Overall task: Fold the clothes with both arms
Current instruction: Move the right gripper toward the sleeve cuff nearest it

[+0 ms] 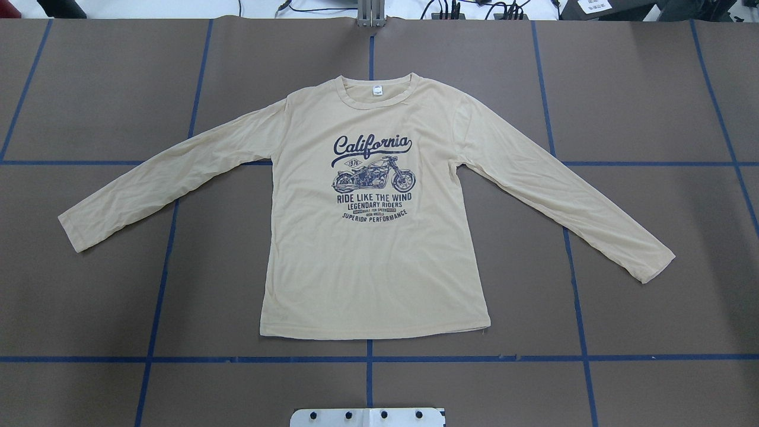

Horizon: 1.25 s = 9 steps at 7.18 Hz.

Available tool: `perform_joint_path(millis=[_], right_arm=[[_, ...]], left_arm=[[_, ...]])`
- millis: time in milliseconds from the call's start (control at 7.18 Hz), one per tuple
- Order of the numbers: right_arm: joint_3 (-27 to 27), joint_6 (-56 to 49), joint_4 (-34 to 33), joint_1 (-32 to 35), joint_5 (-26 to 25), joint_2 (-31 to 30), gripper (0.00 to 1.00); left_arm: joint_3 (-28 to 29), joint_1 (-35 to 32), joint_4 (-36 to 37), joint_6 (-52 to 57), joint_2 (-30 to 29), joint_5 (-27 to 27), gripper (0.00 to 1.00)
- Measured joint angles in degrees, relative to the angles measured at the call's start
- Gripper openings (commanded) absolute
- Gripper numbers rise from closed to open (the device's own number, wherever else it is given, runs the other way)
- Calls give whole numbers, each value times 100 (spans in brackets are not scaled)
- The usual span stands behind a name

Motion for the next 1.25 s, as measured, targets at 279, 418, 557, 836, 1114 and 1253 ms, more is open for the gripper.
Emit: perform_joint_path(millis=[279,418,557,836,1114,1253], right_arm=[[8,29,5,0,212,0,100],[5,65,9,-3,297,13,100],[19,104,31,-38,335,43,100],[38,200,522,-430,344,67,100],[176,823,1188,-1118,553,76,100],[342,1445,1415,-1683,565,102,100]], left_arm=[[-26,0,-29,0,6,1,100],[-100,0,-43,0,4,5,100],[-250,4,-56,-2,-13,16,100],[-440,27,-65,-62,-234,24,100],[-450,47,-163,-67,-656,8,100],[-442,59,-309,-175,-783,7,100]])
